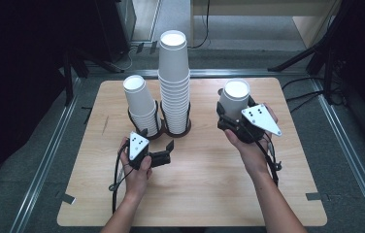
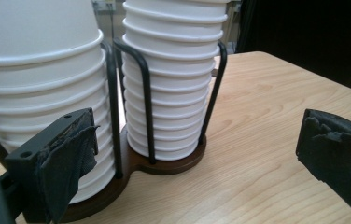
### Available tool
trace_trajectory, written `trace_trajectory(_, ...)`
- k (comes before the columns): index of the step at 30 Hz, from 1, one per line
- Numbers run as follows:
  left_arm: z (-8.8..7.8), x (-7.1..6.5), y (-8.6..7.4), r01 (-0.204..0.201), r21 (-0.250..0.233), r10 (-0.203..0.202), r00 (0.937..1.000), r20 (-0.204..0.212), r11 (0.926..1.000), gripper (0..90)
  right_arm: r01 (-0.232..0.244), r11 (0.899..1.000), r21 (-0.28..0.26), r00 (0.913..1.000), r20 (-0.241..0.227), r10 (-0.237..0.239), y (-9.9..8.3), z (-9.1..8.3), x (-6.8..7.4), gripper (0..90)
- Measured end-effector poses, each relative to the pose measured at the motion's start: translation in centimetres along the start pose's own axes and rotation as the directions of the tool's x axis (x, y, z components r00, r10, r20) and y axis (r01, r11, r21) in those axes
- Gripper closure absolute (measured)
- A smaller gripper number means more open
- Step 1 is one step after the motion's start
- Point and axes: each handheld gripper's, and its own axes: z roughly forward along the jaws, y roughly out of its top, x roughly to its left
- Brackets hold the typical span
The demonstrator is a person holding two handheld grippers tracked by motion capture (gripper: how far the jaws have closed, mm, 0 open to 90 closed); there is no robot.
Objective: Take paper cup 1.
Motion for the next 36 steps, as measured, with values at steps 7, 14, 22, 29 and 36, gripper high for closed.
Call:
trace_trajectory(7, -0.5, 0.4, 0.0, 0.003, 0.033, -0.003, 1.0, -0.008, 0.9995, 0.0, 0.01, 0.999, 0.045, 0.9998, -0.019, -0.009, -3.0, -0.9, -0.4, 15.6)
trace_trajectory(14, -0.9, 0.8, -0.1, 0.04, 0.041, -0.041, 0.9992, 0.006, 0.9984, 0.0, 0.015, 0.998, 0.062, 0.9993, -0.036, -0.012, -5.2, -1.5, -0.1, 15.6)
trace_trajectory(22, -0.9, 1.4, 0.0, 0.07, 0.063, -0.068, 0.9974, -0.025, 0.9956, 0.0, 0.09, 0.991, 0.101, 0.9949, -0.055, -0.085, -7.5, -1.9, 0.6, 15.5)
trace_trajectory(29, -0.6, 1.6, 0.0, 0.062, 0.062, -0.059, 0.9971, -0.049, 0.9962, 0.0, 0.116, 0.984, 0.133, 0.9924, -0.057, -0.109, -8.6, -1.7, 0.6, 15.6)
trace_trajectory(36, -0.2, 1.1, 0.4, 0.065, 0.033, -0.066, 0.9978, 0.004, 0.9973, 0.0, 0.165, 0.975, 0.147, 0.9851, -0.074, -0.155, -9.4, -1.9, 1.3, 15.7)
